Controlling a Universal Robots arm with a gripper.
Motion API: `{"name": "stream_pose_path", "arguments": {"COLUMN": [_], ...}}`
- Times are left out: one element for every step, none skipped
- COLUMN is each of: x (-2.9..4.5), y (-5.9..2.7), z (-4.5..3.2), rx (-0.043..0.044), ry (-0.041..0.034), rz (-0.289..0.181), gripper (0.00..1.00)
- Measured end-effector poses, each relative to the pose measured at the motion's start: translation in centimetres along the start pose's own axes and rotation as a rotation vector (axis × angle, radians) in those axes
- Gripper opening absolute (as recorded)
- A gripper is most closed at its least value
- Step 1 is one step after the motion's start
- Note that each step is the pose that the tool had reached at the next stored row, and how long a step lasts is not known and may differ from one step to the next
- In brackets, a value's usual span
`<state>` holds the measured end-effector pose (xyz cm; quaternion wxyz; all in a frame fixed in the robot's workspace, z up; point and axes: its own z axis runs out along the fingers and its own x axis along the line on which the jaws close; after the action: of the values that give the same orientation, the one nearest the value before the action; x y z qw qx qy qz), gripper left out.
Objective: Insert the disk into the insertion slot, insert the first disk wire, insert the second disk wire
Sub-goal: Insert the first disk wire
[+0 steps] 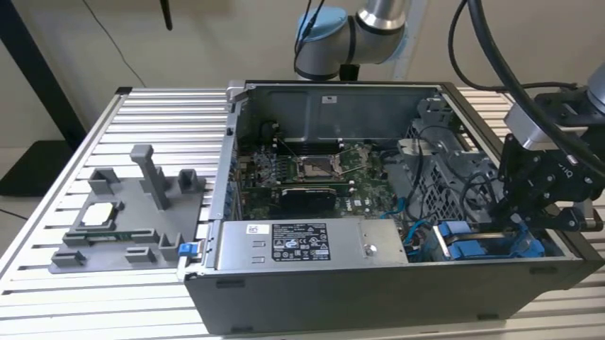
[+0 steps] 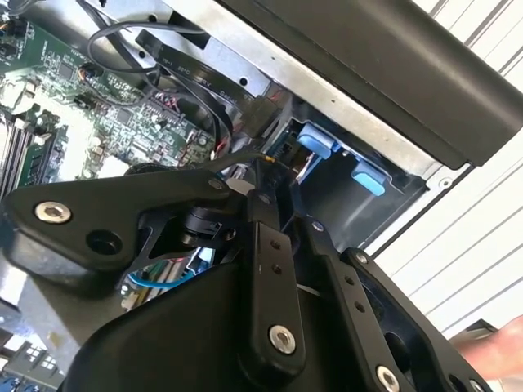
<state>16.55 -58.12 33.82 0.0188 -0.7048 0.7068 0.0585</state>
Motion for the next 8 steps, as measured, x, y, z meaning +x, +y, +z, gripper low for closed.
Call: {"name": "stream_pose_path", "arguments": {"x": [-0.01,-0.01,-0.01,0.00,0.00,0.00,0.00,0.01], "y": [0.00,0.00,0.01,0.02,0.02,0.01,0.01,0.01], "z": [0.00,-0.01,-0.01,0.00,0.00,0.01,0.04,0.09], "rx": [0.0000,0.0000,0.0000,0.0001,0.0002,0.0004,0.0009,0.0014], "ry": [-0.0013,-0.0020,-0.0027,-0.0033,-0.0039,-0.0042,-0.0043,-0.0044], "rz": [0.000,0.000,0.000,0.000,0.000,0.000,0.000,0.000], "gripper": [0.00,0.00,0.00,0.00,0.00,0.00,0.00,0.00]}}
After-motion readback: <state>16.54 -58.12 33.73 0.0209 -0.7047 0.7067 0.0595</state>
